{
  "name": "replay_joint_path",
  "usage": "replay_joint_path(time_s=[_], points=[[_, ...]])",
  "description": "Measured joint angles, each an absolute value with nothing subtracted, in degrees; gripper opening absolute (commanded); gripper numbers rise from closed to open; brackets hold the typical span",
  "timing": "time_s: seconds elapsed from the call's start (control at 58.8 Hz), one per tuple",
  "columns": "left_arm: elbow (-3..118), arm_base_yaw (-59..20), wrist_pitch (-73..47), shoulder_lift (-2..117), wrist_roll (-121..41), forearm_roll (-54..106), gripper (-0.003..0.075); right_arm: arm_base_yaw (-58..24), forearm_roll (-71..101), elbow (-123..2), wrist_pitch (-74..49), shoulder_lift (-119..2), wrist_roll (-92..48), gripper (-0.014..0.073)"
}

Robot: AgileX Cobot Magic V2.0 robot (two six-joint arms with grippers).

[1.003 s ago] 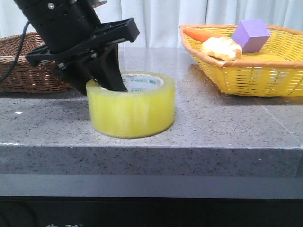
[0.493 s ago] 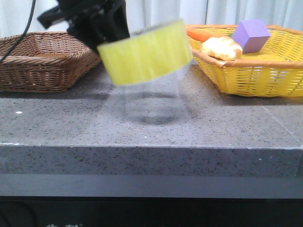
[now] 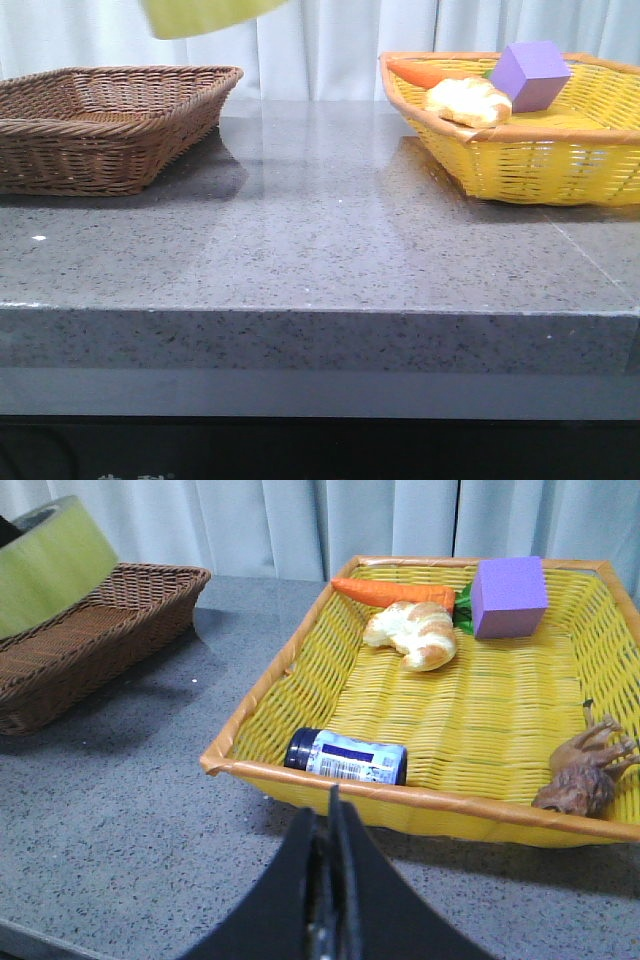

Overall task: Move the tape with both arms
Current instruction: 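Lift the tape roll with the left gripper toward the brown basket, then lower the tape roll into the brown basket and open the left gripper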

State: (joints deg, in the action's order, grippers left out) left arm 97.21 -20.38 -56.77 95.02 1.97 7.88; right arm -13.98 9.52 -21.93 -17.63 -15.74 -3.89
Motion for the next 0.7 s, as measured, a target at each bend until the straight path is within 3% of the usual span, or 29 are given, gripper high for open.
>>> replay_joint_path(time_s=[0.391, 0.561, 0.697], points=[[97.30, -8.74, -56.77, 99.20, 1.74, 2.96, 0.0039, -13.98, 9.52, -21.93, -17.63, -15.74, -3.89, -0.0046], [97.30, -8.11, -56.66, 103.78, 1.74, 1.86, 0.0155, -13.98, 9.52, -21.93, -17.63, -15.74, -3.89, -0.0046], [97.30, -8.11, -56.19, 106.05, 1.74, 1.25, 0.0181, -13.98, 9.52, -21.93, -17.63, -15.74, -3.89, -0.0046]])
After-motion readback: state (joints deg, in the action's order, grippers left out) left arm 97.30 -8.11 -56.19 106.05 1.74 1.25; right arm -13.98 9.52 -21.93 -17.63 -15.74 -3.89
